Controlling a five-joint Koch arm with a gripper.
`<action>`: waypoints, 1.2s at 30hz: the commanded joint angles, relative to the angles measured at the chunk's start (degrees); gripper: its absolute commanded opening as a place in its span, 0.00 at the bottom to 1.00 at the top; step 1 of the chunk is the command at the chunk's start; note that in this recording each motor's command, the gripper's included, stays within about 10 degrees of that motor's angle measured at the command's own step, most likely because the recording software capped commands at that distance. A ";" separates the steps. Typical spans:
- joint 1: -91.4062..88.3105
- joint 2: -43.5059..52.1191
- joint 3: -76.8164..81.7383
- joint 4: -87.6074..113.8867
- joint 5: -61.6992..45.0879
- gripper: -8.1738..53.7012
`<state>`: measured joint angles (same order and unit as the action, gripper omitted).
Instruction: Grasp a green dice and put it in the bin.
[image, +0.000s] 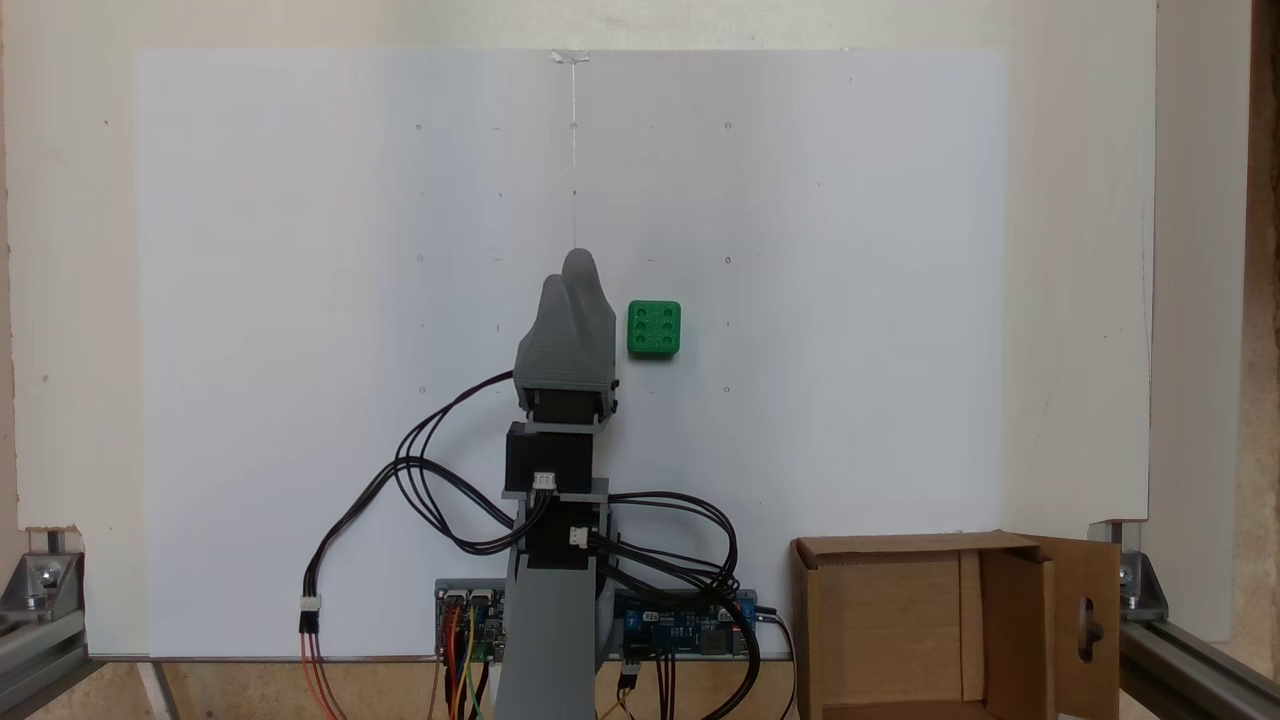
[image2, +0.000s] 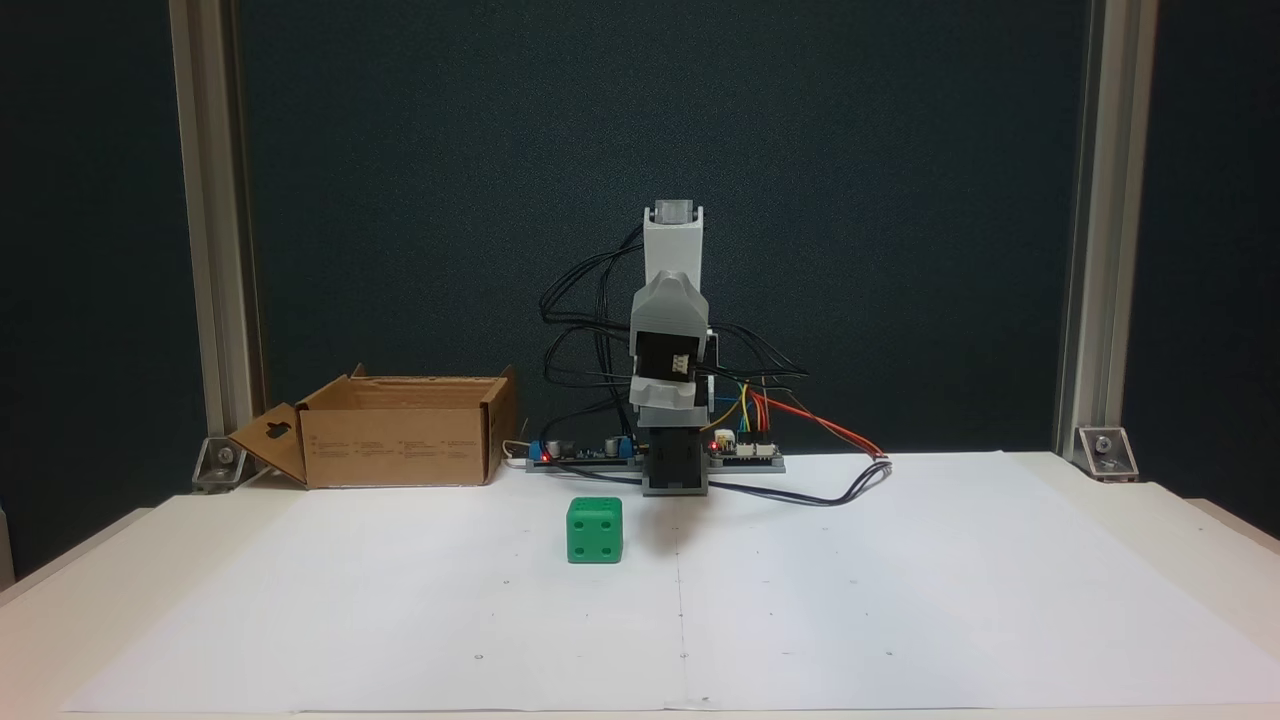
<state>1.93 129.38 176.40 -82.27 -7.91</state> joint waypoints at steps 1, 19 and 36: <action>-0.09 6.06 2.64 -0.35 2.37 0.85; -0.09 6.06 2.64 -0.44 2.29 0.85; -0.09 6.06 -1.58 7.47 2.11 0.82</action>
<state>1.85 129.38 175.34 -76.73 -7.91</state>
